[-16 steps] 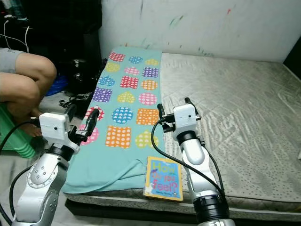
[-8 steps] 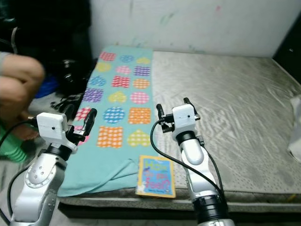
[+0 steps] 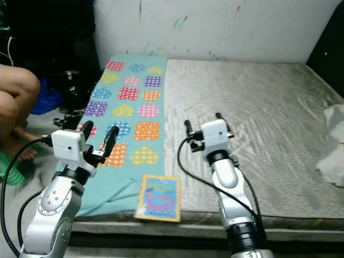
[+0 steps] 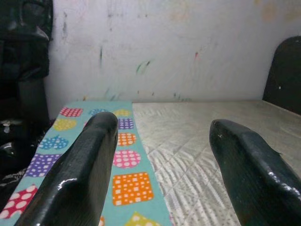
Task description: Clean up the room
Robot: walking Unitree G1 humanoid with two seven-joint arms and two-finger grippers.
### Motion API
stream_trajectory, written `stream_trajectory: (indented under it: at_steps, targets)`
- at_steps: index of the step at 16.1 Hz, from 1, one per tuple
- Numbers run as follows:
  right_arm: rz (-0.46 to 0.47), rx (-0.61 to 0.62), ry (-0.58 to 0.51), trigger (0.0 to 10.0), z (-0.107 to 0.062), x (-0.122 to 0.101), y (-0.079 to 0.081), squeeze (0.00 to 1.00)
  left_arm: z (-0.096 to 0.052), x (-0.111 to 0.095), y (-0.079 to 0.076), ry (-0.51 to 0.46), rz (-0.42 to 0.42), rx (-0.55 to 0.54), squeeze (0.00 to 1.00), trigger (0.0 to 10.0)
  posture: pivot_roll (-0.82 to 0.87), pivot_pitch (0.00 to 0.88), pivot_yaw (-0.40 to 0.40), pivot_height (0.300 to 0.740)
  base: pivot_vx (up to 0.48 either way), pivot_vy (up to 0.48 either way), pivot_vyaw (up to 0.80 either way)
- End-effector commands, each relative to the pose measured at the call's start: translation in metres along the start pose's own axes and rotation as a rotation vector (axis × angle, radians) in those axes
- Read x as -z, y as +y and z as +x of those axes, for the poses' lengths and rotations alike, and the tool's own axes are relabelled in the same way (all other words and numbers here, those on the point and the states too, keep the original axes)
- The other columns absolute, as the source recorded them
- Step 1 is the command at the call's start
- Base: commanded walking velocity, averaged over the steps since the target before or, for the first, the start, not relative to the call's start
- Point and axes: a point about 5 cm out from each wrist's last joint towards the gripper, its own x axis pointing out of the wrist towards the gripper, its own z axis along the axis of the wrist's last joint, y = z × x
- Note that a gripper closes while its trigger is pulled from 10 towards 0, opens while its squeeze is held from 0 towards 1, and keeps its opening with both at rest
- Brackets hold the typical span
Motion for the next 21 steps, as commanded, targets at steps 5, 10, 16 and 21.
stream_trajectory:
  at_steps: [5,10,16,21]
  targets:
    - [0.003,-0.017,-0.016,10.0,0.0031,-0.0044,0.0043,0.00,0.0002,-0.0006,0.0050,0.004,0.015,-0.019,0.00,10.0,-0.02,0.048,-0.059,0.740,0.000,-0.305,0.00]
    - [0.002,-0.019,-0.013,10.0,0.0034,-0.0040,0.0042,0.00,0.0003,-0.0007,0.0048,0.002,0.015,-0.019,0.00,10.0,-0.02,0.050,-0.062,0.740,0.000,-0.245,0.00]
    - [-0.001,-0.018,-0.017,10.0,0.0029,-0.0044,0.0038,0.00,-0.0005,-0.0046,-0.0002,-0.034,-0.023,0.032,0.00,10.0,-0.02,0.052,-0.063,0.740,0.082,0.000,0.00]
    - [0.000,-0.015,-0.021,10.0,0.0031,-0.0047,0.0038,0.00,-0.0006,-0.0051,-0.0007,-0.041,-0.028,0.044,0.00,10.0,-0.02,0.049,-0.060,0.740,0.338,0.000,0.00]
